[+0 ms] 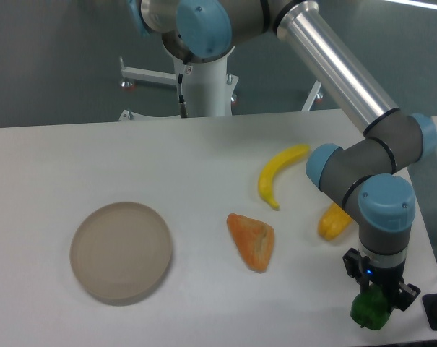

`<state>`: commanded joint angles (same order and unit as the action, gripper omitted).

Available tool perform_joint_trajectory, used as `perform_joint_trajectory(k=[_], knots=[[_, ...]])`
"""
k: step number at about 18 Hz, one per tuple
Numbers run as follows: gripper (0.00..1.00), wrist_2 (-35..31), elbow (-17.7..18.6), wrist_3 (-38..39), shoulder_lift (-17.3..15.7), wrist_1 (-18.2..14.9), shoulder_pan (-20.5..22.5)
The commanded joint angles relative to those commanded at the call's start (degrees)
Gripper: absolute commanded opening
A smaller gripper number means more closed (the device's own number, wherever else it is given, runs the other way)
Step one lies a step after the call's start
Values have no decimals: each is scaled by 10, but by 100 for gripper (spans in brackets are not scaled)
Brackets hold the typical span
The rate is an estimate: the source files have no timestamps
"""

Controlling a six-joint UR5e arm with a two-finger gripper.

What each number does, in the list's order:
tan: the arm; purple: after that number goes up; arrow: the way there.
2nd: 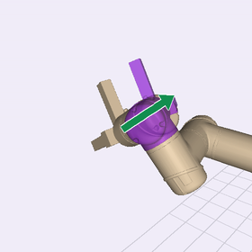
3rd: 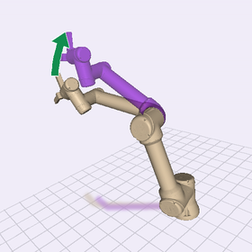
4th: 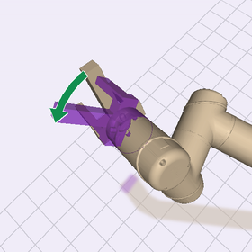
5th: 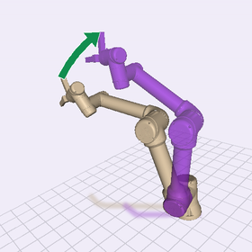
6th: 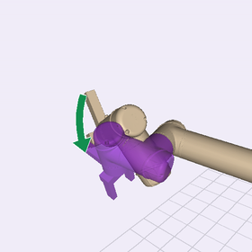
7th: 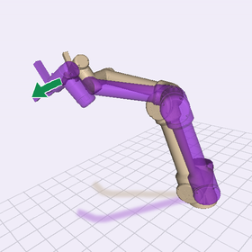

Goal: Place the green pepper on the table
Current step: 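Carry the held green pepper with the gripper toward the orange piece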

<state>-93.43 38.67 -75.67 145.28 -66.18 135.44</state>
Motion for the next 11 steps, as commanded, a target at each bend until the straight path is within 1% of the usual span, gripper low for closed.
perform_joint_trajectory(k=[7, 9, 11], knots=[[41, 0, 10, -1, -9, -2, -6], [41, 0, 29, -1, -22, -2, -6], [41, 1, 53, 0, -45, -3, -11]])
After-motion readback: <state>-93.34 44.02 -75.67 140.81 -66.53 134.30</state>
